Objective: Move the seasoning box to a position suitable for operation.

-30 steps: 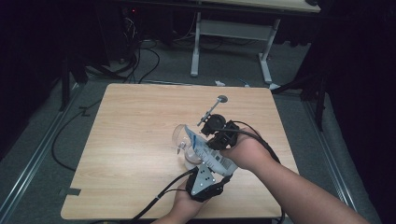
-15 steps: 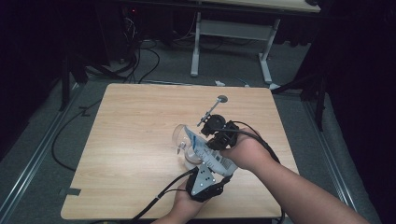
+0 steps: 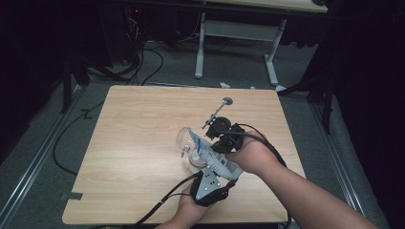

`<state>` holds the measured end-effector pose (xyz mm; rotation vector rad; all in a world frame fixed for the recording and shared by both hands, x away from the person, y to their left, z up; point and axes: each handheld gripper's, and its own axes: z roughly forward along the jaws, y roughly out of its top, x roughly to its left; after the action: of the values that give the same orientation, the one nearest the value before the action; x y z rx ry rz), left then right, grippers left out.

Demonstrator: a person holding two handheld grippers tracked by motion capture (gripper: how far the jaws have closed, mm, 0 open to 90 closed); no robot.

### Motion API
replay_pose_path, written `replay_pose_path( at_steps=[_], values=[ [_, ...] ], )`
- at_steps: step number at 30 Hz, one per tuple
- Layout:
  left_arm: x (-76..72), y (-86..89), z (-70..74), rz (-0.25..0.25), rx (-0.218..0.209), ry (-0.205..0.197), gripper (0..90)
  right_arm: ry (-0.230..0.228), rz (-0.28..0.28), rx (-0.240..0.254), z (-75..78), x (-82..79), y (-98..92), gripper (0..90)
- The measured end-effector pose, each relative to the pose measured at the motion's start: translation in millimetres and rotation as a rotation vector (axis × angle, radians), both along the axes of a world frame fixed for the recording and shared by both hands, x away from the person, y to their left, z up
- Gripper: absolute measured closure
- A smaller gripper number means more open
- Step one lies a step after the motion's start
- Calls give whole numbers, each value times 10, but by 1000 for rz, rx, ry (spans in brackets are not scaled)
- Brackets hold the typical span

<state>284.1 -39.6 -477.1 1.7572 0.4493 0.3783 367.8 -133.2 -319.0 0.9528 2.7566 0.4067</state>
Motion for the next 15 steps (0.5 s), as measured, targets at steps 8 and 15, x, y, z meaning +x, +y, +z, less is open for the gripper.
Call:
replay_pose_path(
  at_steps=[8,15],
  values=[
    [-2,-1,2,0,-3,-2,590,-2,1,-4,6,-5,4,900],
    [-2,-2,4,-1,-4,-2,590,-1,0,-1,8,-6,-2,900]
  ],
)
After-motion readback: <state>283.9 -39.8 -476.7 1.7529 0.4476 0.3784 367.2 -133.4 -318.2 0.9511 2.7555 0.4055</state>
